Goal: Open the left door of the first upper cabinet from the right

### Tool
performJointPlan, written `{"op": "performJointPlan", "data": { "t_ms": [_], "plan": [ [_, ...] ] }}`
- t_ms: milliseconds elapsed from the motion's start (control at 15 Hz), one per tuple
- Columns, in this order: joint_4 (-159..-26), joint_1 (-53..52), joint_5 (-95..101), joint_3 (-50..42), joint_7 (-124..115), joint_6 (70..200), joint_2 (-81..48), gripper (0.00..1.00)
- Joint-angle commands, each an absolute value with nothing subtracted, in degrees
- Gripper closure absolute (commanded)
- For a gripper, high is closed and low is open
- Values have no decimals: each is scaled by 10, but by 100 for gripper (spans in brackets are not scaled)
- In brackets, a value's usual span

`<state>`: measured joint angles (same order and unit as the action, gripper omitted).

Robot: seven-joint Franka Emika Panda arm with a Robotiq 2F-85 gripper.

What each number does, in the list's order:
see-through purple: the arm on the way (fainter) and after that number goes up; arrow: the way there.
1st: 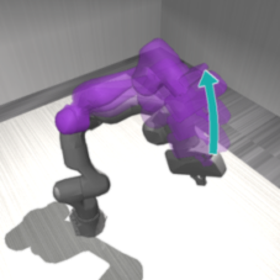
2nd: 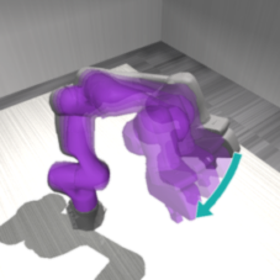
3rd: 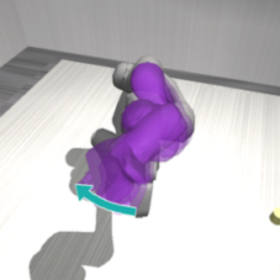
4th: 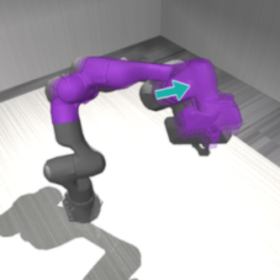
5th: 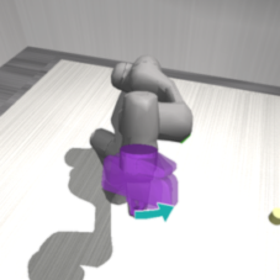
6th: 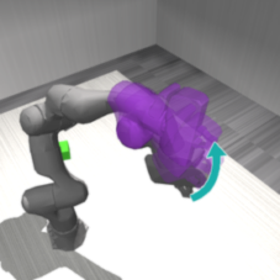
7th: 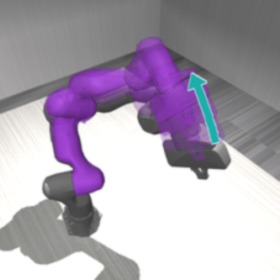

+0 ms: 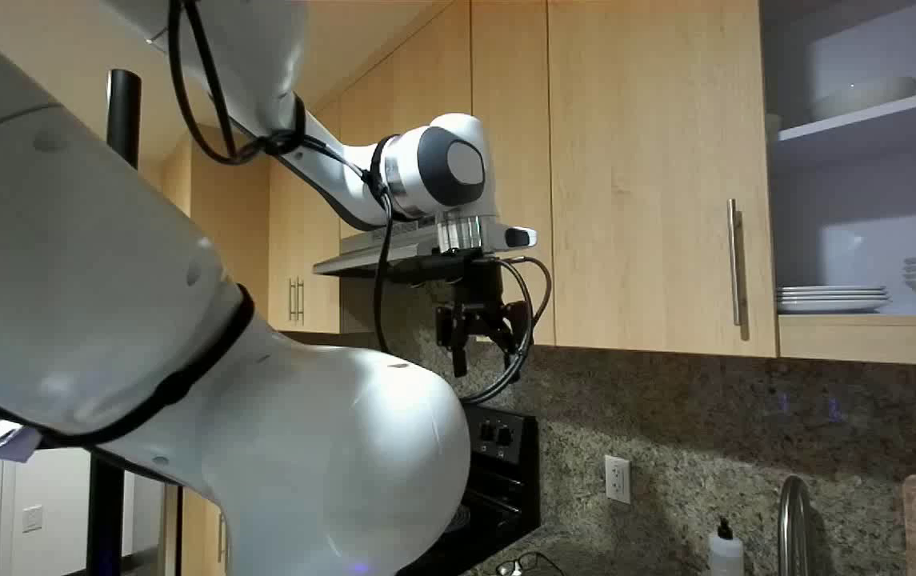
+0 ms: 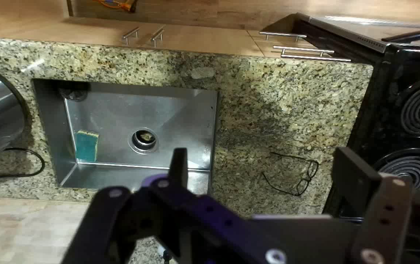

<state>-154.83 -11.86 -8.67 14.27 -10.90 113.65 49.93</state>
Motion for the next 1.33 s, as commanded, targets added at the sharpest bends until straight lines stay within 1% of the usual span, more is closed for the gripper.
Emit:
{"op": "performJointPlan", "data": {
  "t_ms": [0, 733, 1267],
  "plan": [
    [-1547, -119, -86, 142, -109, 1135, 499, 0],
    [-1546, -117, -79, 138, -104, 1122, 504, 0],
    [-1526, -87, -16, 65, -14, 1100, 517, 0]
  ]
}}
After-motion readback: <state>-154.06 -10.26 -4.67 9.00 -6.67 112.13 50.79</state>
